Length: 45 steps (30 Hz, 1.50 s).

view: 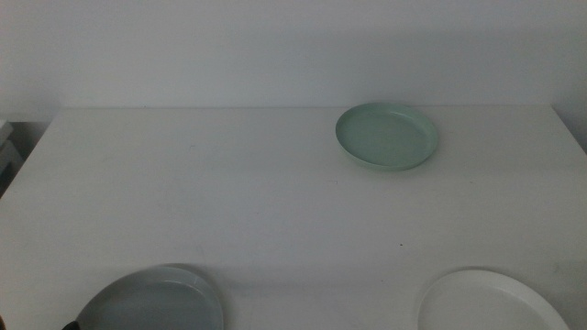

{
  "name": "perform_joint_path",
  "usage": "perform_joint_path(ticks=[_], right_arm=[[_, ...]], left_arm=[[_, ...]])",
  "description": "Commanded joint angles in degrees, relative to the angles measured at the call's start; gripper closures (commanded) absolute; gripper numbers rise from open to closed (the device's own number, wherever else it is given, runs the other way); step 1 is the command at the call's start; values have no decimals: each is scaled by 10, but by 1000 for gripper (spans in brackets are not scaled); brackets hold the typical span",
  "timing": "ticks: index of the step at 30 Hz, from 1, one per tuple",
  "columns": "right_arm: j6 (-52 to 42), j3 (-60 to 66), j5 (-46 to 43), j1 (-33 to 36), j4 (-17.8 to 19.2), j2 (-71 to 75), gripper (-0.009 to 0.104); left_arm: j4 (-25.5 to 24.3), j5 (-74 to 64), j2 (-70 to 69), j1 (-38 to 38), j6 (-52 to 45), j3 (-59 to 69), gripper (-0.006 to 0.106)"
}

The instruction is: Stack the three bowls on top of each other.

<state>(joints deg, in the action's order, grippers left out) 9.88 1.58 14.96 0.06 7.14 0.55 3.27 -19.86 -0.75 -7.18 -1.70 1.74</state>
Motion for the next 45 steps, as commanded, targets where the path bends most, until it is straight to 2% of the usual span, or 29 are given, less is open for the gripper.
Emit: perform_joint_path(ticks=[1, 8, 13, 22, 24, 30, 33, 45], right_arm=[[-3, -4, -45, -3, 5, 15, 30], [-3, -6, -44, -3, -12, 15, 30], [-3, -83, 69, -3, -10, -29, 30], [1, -258, 133, -3, 7, -184, 30], [2, -304, 171, -3, 3, -227, 30], [-2, -435, 387, -3, -30, -358, 30], [-2, -474, 450, -3, -40, -413, 30], [4, -473, 413, -2, -57, -575, 30]], left_arm=[[1, 43, -8, -1, 2, 3, 10], [1, 43, -8, -1, 2, 3, 10], [1, 43, -8, -1, 2, 3, 10], [1, 43, -8, -1, 2, 3, 10], [1, 43, -8, -1, 2, 3, 10], [1, 43, -8, -1, 2, 3, 10], [1, 43, -8, -1, 2, 3, 10], [1, 43, -8, -1, 2, 3, 10]])
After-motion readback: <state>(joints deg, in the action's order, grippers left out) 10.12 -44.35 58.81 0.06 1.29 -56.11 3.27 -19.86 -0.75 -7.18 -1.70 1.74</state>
